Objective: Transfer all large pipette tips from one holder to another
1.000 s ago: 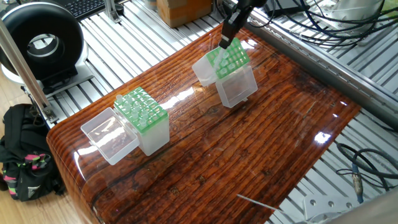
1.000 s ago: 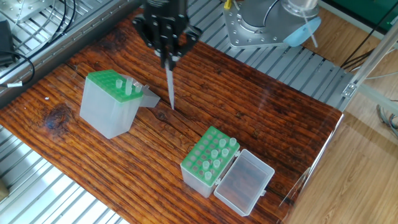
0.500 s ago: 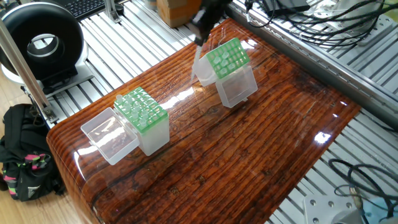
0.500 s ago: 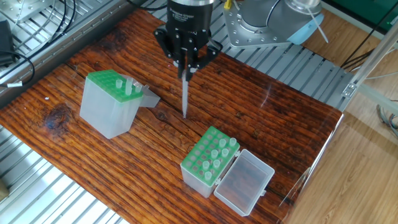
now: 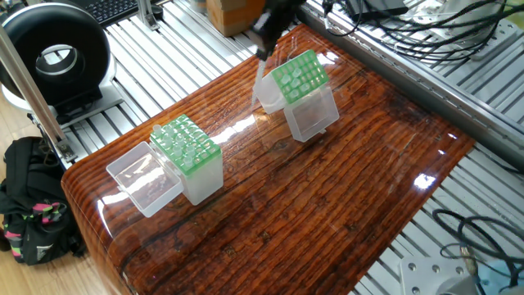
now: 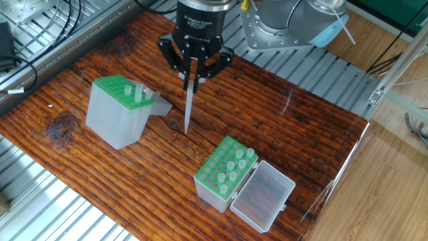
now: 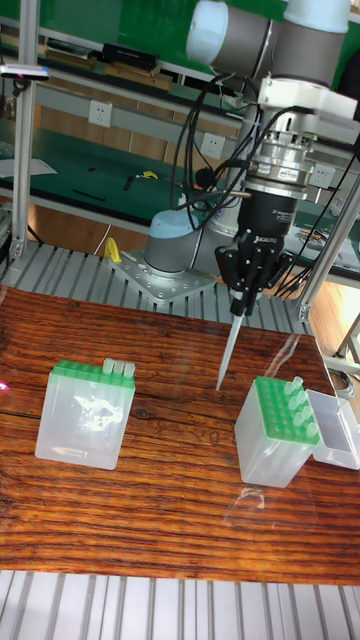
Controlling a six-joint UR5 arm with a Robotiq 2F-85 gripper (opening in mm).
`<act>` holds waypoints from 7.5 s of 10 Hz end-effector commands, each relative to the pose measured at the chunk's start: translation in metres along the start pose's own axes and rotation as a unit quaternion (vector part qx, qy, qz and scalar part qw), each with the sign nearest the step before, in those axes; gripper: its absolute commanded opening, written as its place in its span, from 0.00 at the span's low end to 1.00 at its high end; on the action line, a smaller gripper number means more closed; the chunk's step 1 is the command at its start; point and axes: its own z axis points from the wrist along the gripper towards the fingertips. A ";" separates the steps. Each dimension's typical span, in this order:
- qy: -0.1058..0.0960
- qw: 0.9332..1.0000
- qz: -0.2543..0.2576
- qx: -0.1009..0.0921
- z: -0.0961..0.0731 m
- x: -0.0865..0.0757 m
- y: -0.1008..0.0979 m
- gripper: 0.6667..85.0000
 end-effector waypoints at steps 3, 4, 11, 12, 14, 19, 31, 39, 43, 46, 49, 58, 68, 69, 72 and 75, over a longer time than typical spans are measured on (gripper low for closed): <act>0.042 0.997 0.057 -0.005 -0.045 -0.031 0.065 0.00; 0.037 0.997 0.067 -0.008 -0.044 -0.034 0.077 0.00; 0.044 0.997 0.070 -0.010 -0.021 -0.020 0.111 0.00; 0.040 0.997 0.072 -0.009 -0.018 -0.021 0.113 0.00; 0.040 0.997 0.072 -0.007 -0.014 -0.018 0.109 0.00; 0.039 0.996 0.077 -0.016 -0.009 -0.017 0.110 0.00; 0.038 0.996 0.084 -0.017 0.002 -0.018 0.107 0.00; 0.050 0.995 0.084 -0.014 0.012 -0.016 0.104 0.00; 0.052 0.995 0.083 -0.012 0.019 -0.017 0.103 0.00; 0.053 0.995 0.085 -0.017 0.027 -0.016 0.109 0.00; 0.061 0.995 0.078 -0.021 0.028 -0.013 0.111 0.08; 0.062 0.996 0.064 -0.031 0.028 -0.012 0.115 0.25; 0.058 0.998 -0.005 -0.002 0.017 -0.022 0.051 0.36; 0.053 0.998 -0.031 0.010 0.024 -0.017 0.025 0.36; 0.058 0.994 -0.086 0.043 0.038 0.003 -0.048 0.36; 0.060 0.992 -0.094 0.056 0.055 0.020 -0.102 0.35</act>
